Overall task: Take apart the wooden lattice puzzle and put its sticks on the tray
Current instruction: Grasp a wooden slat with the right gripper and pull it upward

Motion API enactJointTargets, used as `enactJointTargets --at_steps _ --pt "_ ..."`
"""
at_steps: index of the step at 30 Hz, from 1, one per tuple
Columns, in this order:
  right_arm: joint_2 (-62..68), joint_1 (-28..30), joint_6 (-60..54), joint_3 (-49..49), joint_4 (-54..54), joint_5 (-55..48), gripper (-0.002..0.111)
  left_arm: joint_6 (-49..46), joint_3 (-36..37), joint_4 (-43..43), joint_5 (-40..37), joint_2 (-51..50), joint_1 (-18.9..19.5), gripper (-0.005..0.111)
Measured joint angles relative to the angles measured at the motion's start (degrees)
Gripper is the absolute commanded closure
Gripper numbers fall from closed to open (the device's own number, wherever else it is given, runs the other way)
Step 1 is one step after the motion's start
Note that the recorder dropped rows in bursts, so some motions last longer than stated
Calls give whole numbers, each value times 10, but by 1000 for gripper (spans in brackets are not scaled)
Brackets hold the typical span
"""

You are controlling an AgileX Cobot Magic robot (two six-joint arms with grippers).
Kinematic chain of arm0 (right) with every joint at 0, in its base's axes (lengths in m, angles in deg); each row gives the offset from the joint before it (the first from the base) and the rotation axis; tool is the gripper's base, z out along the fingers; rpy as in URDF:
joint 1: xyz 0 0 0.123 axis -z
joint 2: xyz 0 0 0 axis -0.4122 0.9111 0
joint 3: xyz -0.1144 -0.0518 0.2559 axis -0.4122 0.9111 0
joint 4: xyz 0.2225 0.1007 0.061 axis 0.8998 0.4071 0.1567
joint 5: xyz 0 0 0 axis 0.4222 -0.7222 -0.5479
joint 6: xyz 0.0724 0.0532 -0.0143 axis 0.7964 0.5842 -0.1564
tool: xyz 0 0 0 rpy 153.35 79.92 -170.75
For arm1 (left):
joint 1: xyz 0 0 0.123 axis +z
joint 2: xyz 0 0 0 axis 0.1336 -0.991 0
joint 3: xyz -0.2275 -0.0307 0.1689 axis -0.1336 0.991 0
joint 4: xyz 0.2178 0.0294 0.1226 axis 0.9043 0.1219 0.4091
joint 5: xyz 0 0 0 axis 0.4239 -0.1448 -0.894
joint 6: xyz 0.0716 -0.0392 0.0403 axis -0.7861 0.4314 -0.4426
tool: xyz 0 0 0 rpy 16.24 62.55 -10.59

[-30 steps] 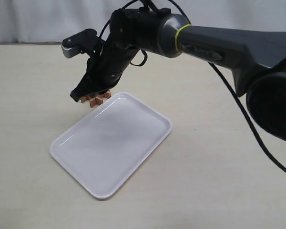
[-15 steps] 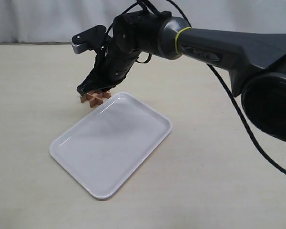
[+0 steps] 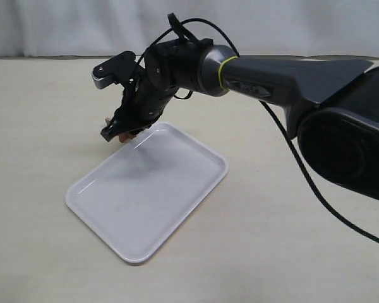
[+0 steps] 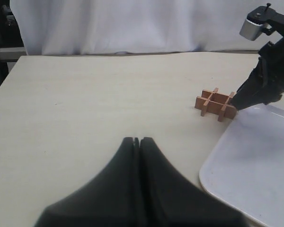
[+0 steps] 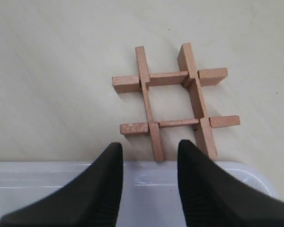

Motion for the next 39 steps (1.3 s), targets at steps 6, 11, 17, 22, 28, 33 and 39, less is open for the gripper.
enactJointTargets --at_steps 6,11,17,22,28,33,39 --pt "15 0 -14 0 2 16 71 0 0 0 0 0 0 107" --pt "28 0 -18 0 5 40 74 0 0 0 0 0 0 107" --pt "40 0 -26 0 5 57 104 0 0 0 0 0 0 107" --pt "41 0 -26 0 5 60 104 0 0 0 0 0 0 107" --pt "39 -1 -27 0 5 61 104 0 0 0 0 0 0 107" --pt "18 -12 -27 0 5 61 104 0 0 0 0 0 0 107" --pt "-29 -27 -27 0 0 48 104 0 0 0 0 0 0 107"
